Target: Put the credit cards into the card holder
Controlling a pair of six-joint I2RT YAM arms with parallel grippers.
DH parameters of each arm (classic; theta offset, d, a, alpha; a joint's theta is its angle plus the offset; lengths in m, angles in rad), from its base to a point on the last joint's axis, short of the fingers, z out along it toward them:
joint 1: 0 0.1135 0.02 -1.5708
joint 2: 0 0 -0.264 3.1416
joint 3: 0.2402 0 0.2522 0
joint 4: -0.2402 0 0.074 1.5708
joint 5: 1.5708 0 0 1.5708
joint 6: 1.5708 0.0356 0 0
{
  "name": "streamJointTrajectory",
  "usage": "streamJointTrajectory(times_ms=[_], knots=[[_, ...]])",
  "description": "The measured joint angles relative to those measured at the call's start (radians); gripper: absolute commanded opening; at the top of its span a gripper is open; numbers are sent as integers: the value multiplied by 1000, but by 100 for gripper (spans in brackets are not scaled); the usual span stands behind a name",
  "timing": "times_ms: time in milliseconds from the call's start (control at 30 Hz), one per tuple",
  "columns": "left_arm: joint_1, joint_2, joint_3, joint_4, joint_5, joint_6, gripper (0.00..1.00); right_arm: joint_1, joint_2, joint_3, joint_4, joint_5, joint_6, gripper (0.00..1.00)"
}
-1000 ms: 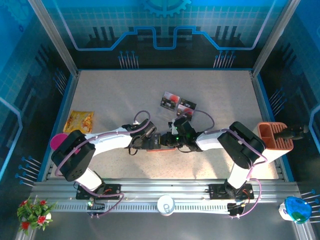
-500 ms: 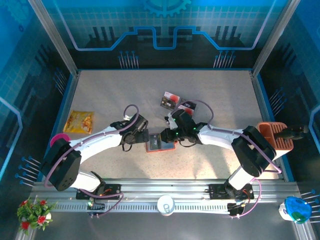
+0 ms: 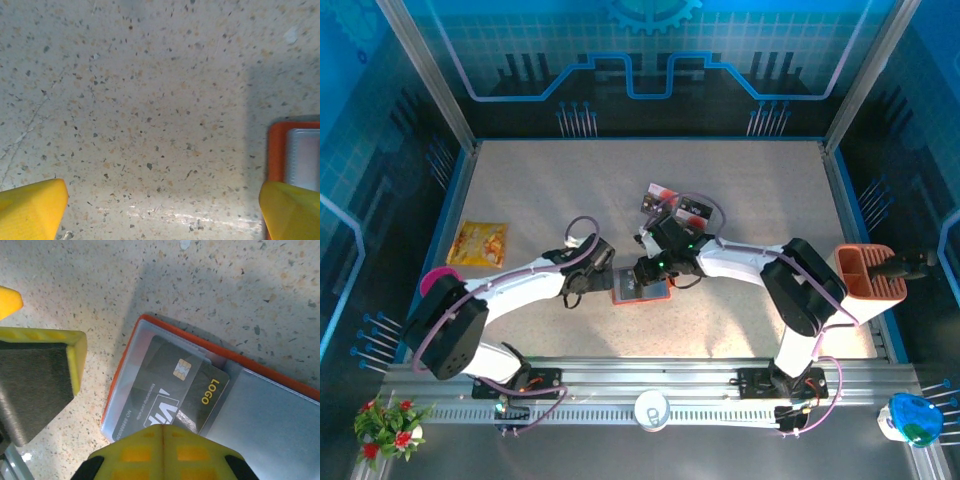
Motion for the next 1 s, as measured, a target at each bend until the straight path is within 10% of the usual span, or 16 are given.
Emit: streamJointTrajectory(times_ms=[1000], knots=[[0,151,79,-22,47,51,99,48,127,96,-50,40,-34,0]])
